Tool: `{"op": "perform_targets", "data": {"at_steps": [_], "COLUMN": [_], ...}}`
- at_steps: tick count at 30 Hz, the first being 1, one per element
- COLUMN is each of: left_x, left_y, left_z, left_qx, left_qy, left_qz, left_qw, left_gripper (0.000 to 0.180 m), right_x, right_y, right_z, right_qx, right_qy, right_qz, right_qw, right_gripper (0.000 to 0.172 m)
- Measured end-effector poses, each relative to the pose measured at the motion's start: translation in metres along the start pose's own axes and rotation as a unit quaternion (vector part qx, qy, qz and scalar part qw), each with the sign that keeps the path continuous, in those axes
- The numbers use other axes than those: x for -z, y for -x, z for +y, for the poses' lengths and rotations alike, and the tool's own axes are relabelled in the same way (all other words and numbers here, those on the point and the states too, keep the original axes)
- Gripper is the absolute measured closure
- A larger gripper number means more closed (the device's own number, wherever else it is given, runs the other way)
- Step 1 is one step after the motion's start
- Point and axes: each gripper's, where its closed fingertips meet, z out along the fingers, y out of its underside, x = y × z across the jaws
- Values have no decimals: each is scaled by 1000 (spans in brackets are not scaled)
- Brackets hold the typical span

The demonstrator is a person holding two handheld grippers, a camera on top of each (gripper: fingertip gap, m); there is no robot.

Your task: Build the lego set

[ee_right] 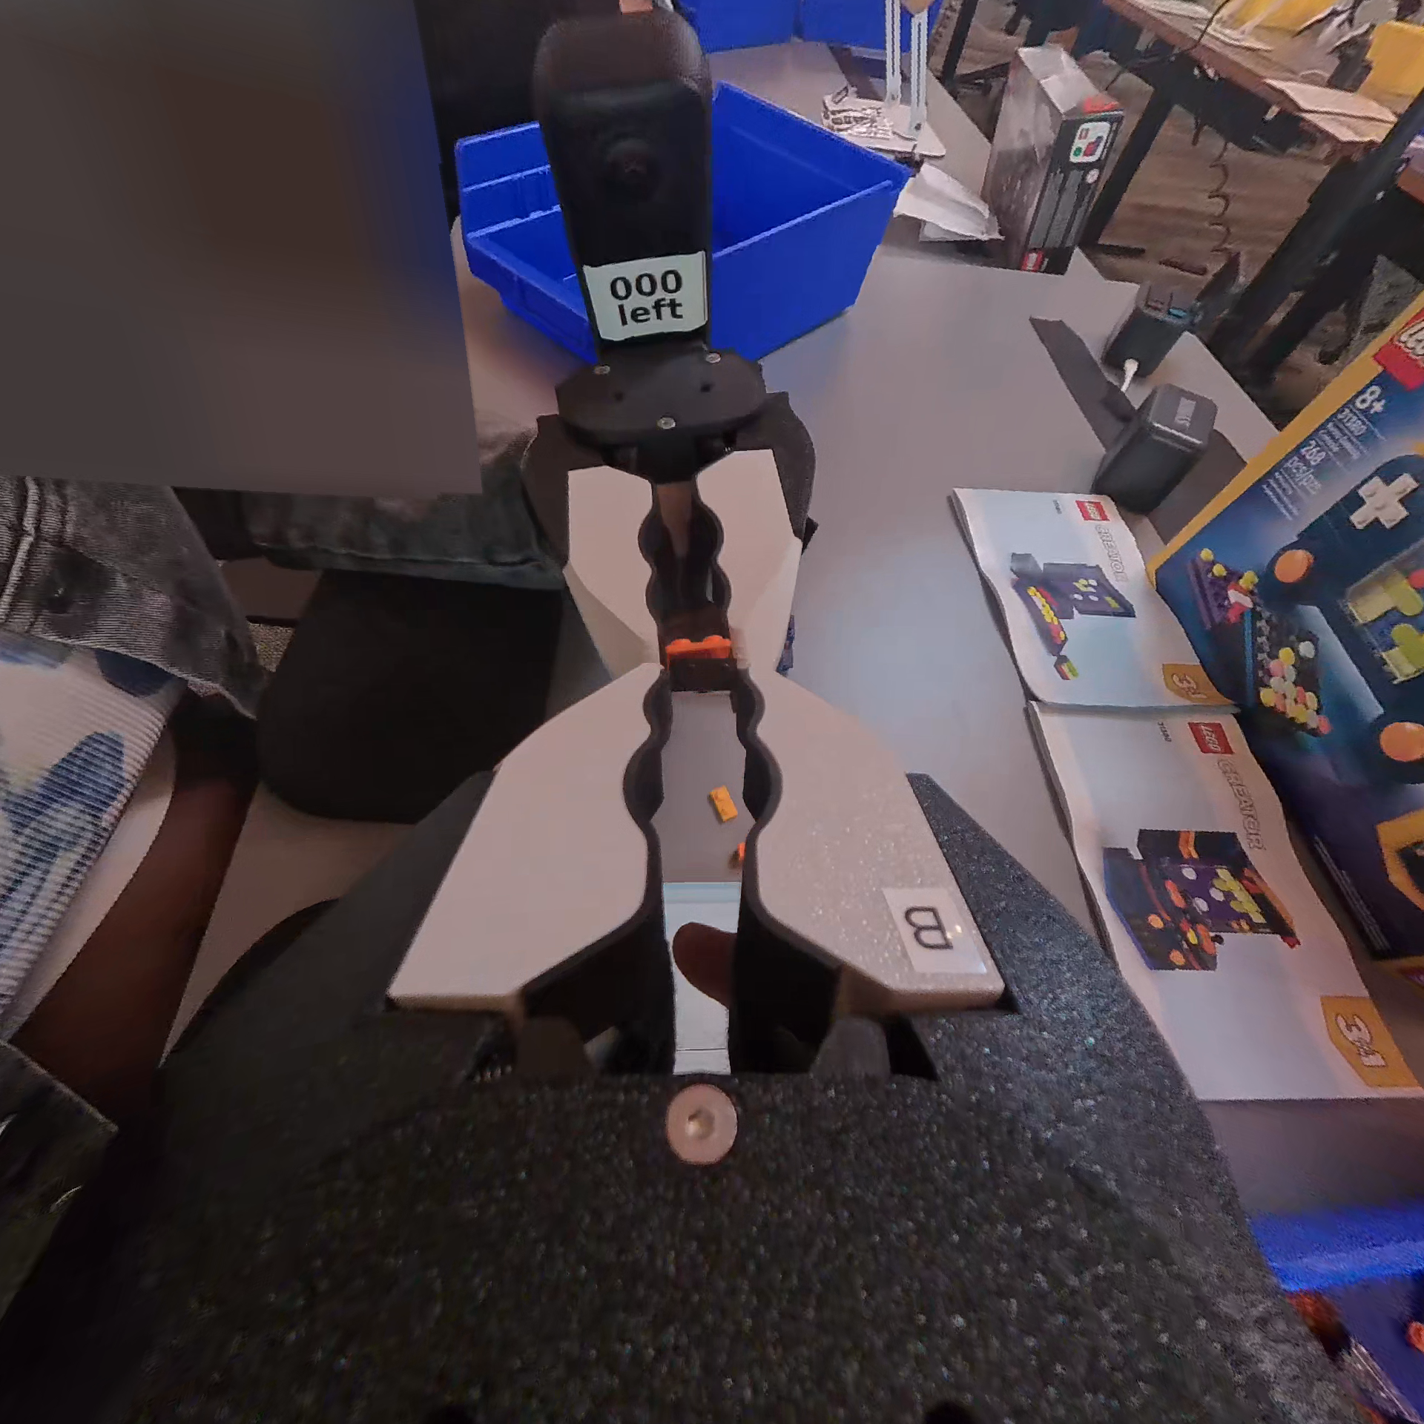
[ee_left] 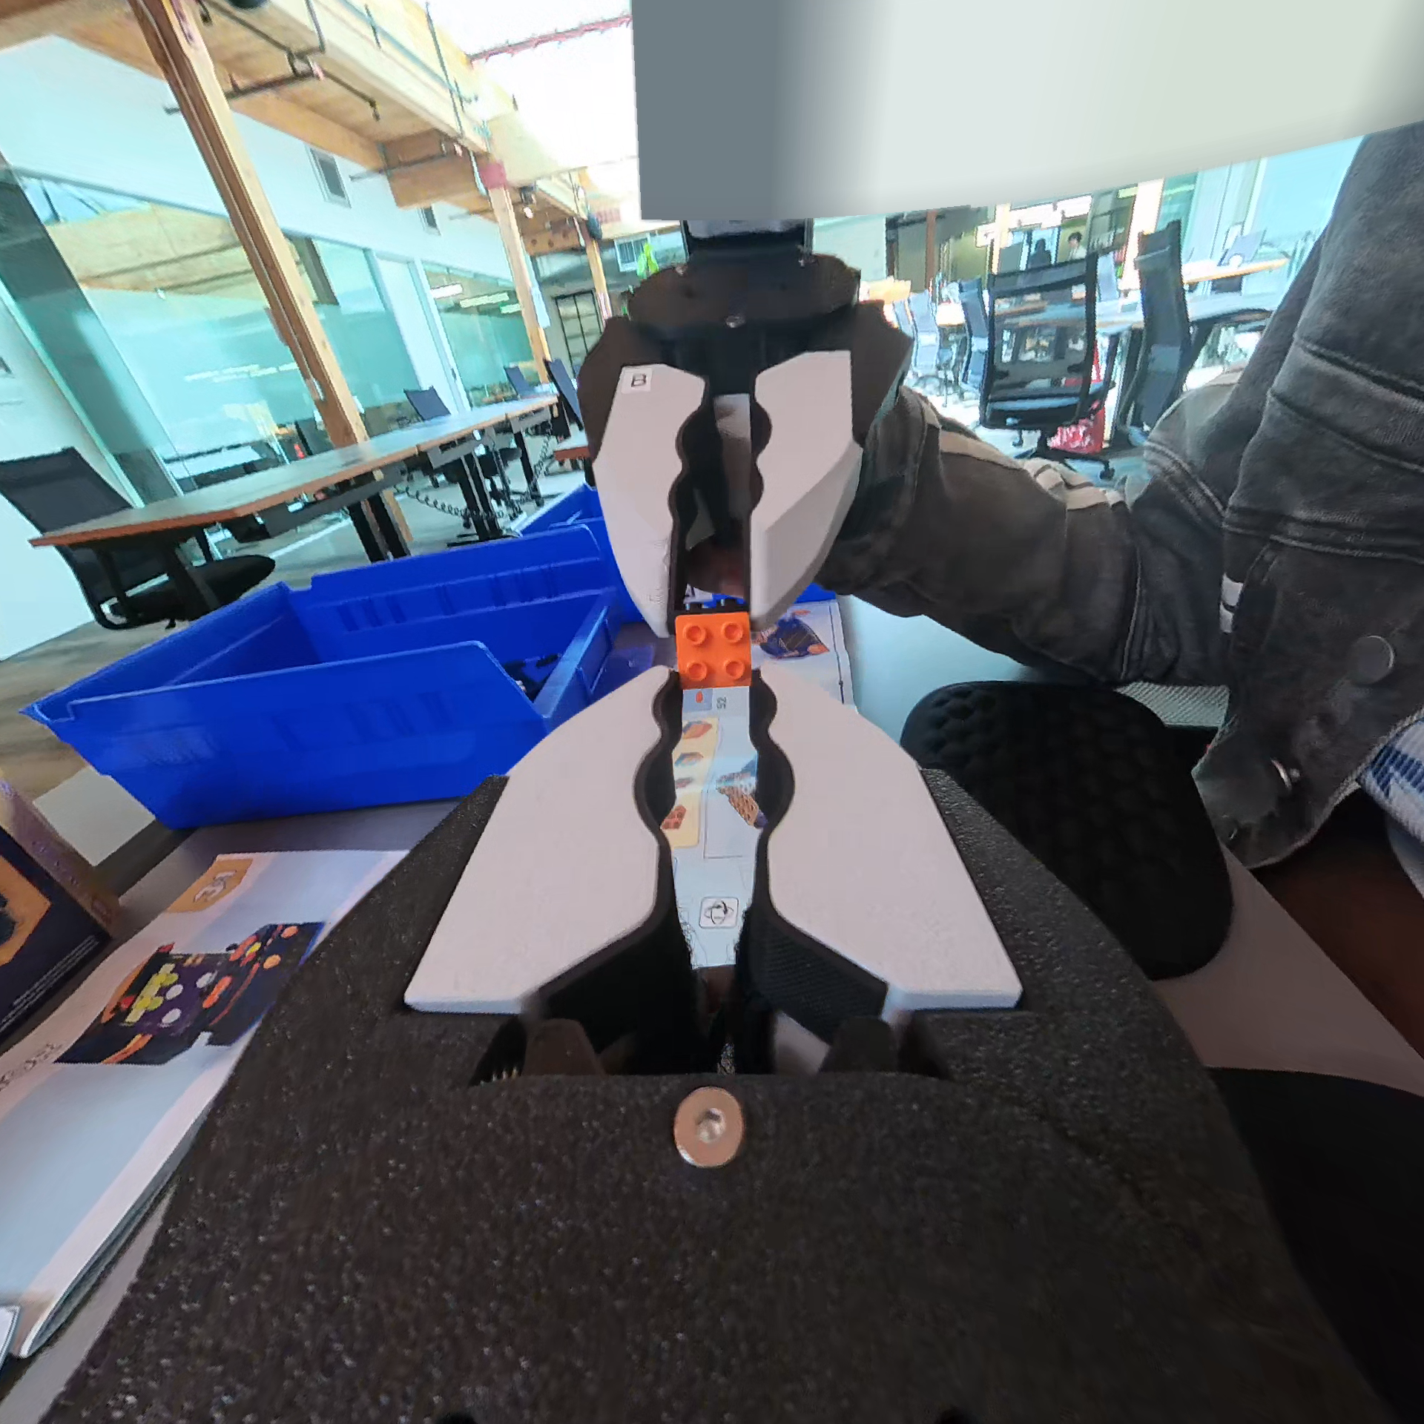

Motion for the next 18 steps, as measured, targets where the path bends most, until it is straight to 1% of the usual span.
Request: {"op": "perform_targets", "data": {"at_steps": [3,10,18], "left_x": [-1,-2,-2], "left_y": [-2,-2,-2], "left_z": [2,10,15], "left_qx": [-3,17,44], "left_qy": [10,36,42], "left_qz": [4,10,19], "left_qw": [1000,999,998], "left_gripper": [165,165,165], "right_x": [-2,-4,-7], "right_y": [1,0,1], "right_z": [4,11,16], "right_qx": [6,18,13], "right_qy": [10,30,36], "right_qz": [-2,9,14], "right_qw": [1000,999,999], "right_gripper": [156,156,156]}}
